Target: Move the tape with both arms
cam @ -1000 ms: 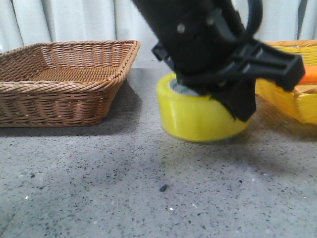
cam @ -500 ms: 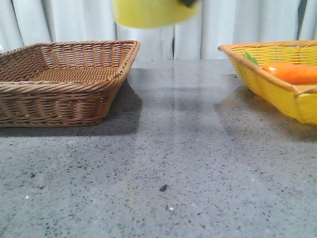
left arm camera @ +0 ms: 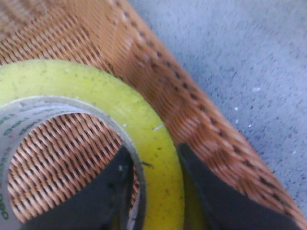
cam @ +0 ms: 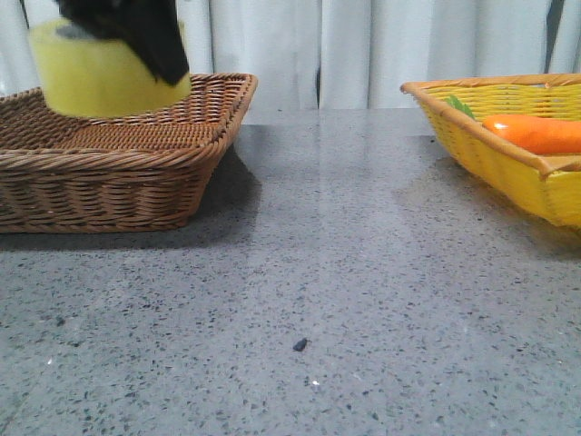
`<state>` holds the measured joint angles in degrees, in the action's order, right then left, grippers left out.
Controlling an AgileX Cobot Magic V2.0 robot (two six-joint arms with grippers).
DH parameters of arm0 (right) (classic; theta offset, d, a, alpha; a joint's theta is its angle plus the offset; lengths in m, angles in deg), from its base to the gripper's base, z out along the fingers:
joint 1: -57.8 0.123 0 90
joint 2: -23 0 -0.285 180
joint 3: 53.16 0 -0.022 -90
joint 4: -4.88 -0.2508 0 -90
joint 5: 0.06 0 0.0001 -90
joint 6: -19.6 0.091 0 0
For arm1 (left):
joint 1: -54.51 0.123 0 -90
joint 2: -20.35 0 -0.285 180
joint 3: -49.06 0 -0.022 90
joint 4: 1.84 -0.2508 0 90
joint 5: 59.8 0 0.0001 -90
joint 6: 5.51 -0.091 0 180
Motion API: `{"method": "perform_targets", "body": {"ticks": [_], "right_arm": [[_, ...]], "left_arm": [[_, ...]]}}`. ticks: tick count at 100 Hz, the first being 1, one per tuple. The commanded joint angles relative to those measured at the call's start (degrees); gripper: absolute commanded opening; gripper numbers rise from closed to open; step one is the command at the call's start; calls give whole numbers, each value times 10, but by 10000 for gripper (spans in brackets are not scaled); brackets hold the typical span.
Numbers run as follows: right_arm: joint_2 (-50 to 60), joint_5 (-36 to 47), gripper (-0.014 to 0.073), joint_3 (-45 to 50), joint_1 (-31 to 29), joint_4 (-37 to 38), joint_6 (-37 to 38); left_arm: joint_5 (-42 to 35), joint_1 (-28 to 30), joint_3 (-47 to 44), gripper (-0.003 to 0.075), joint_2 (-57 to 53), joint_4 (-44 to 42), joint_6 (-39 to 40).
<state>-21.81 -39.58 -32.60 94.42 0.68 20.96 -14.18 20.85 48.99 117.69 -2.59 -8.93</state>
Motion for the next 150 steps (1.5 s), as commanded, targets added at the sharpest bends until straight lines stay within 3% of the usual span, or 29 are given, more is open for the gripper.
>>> {"method": "perform_targets", "body": {"ticks": [1,27,51,85,97,120,150], "right_arm": [[0,43,-74,-13,-3,3,-3],[0,43,-74,-13,-3,2,-3],[0,38,-74,-13,-3,1,-3],[25,29,-74,13,-3,28,-3],[55,43,-74,52,-3,42,-3],[138,136,-74,149,-3,71,-3],[245,232,-74,262,-3,137,-3]], "left_arm": [[-73,1,-9,50,-24,8,0],[-90,4,-41,61,-11,17,0],[-86,4,-41,260,-11,23,0],[-86,4,-46,261,-99,23,5],[-107,4,-72,217,-159,23,6],[-154,4,-175,-16,-296,25,6],[-235,4,-357,-21,-513,44,6]]}}
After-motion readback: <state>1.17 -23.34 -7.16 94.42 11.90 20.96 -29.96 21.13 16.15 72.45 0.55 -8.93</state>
